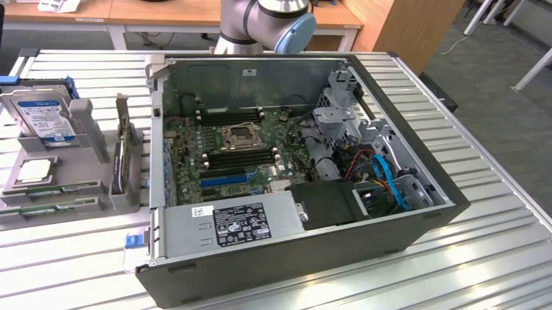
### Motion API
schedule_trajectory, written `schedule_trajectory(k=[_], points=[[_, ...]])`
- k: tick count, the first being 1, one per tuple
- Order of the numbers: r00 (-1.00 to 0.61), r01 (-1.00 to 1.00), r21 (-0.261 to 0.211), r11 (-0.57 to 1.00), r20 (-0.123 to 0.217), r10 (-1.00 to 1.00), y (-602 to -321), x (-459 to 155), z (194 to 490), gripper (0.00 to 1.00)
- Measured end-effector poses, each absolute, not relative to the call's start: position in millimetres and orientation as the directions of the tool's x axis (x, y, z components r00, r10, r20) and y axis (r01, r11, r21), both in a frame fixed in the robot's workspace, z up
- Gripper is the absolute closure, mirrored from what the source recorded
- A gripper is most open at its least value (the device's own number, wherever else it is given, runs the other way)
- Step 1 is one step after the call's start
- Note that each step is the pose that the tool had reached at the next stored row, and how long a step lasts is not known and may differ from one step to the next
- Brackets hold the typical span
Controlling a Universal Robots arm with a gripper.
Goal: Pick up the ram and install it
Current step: 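Pick up the ram and move it above insertion slot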
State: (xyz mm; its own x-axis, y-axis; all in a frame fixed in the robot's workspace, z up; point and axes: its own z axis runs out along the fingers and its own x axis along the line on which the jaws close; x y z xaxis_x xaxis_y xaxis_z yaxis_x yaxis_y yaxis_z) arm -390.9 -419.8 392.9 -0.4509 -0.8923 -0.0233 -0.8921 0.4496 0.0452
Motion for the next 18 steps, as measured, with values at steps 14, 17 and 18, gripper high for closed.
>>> schedule_trajectory(k=[14, 17, 18], points=[[-0.243, -0.969, 0.045, 0.241, -0.023, -0.970, -419.8, -390.9, 392.5, 0.90], [-0.203, -0.978, 0.045, 0.202, -0.023, -0.979, -419.8, -390.9, 392.5, 0.90], [-0.195, -0.980, 0.045, 0.193, -0.023, -0.981, -419.8, -390.9, 392.5, 0.90]])
